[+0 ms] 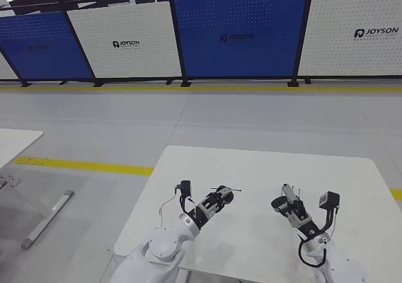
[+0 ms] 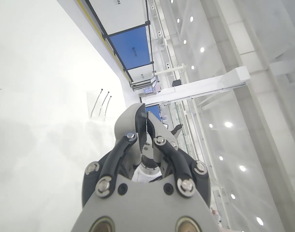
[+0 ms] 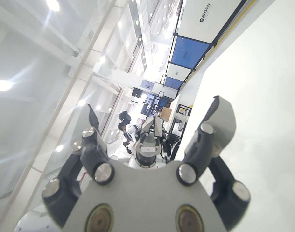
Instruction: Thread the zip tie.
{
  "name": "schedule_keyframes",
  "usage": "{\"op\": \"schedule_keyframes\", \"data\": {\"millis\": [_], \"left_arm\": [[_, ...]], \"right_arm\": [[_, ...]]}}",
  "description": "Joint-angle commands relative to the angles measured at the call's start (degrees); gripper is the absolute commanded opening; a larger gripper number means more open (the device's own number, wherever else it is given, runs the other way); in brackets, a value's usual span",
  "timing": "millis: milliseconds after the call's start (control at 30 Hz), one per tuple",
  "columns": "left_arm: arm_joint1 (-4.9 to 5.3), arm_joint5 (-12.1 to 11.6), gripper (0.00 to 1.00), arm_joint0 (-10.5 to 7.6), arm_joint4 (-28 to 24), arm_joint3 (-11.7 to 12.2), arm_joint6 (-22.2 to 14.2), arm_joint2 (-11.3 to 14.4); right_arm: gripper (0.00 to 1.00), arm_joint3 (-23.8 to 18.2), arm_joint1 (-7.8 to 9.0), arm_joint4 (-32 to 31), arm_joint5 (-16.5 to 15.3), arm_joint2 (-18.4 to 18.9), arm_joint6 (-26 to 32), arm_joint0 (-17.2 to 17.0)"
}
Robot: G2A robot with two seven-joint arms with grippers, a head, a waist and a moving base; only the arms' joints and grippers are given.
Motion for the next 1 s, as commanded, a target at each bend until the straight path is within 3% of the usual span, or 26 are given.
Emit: {"op": "schedule_keyframes", "data": {"millis": [0, 333, 467, 567, 733, 933, 967], "left_arm": [[0.14, 0.51, 0.00, 0.34, 0.93, -0.49, 0.10, -0.51], [0.12, 0.65, 0.00, 0.27, 0.49, -0.20, -0.22, -0.39], [0.54, -0.51, 0.00, 0.82, -3.73, -1.27, -5.10, -2.60], [1.23, -0.65, 0.00, 2.28, -7.33, -3.81, -10.78, -5.78], [1.93, 0.07, 0.00, 4.33, -10.26, -8.96, -13.56, -9.92], [2.26, -2.08, 0.00, 8.84, -6.03, -19.20, -10.01, -11.78], [2.27, -2.30, 0.00, 9.27, -5.12, -20.02, -9.13, -11.92]], "right_arm": [[1.00, -0.47, 0.02, 0.43, 0.04, 0.53, -0.14, -0.37], [1.00, -0.47, 0.02, 0.43, 0.04, 0.53, -0.14, -0.37], [1.00, -0.47, 0.02, 0.43, 0.04, 0.53, -0.14, -0.37], [1.00, -0.47, 0.02, 0.43, 0.04, 0.53, -0.14, -0.37], [1.00, -0.47, 0.02, 0.43, 0.04, 0.53, -0.14, -0.37], [1.00, -0.47, 0.02, 0.43, 0.04, 0.53, -0.14, -0.37], [1.00, -0.47, 0.02, 0.43, 0.04, 0.53, -0.14, -0.37]]}}
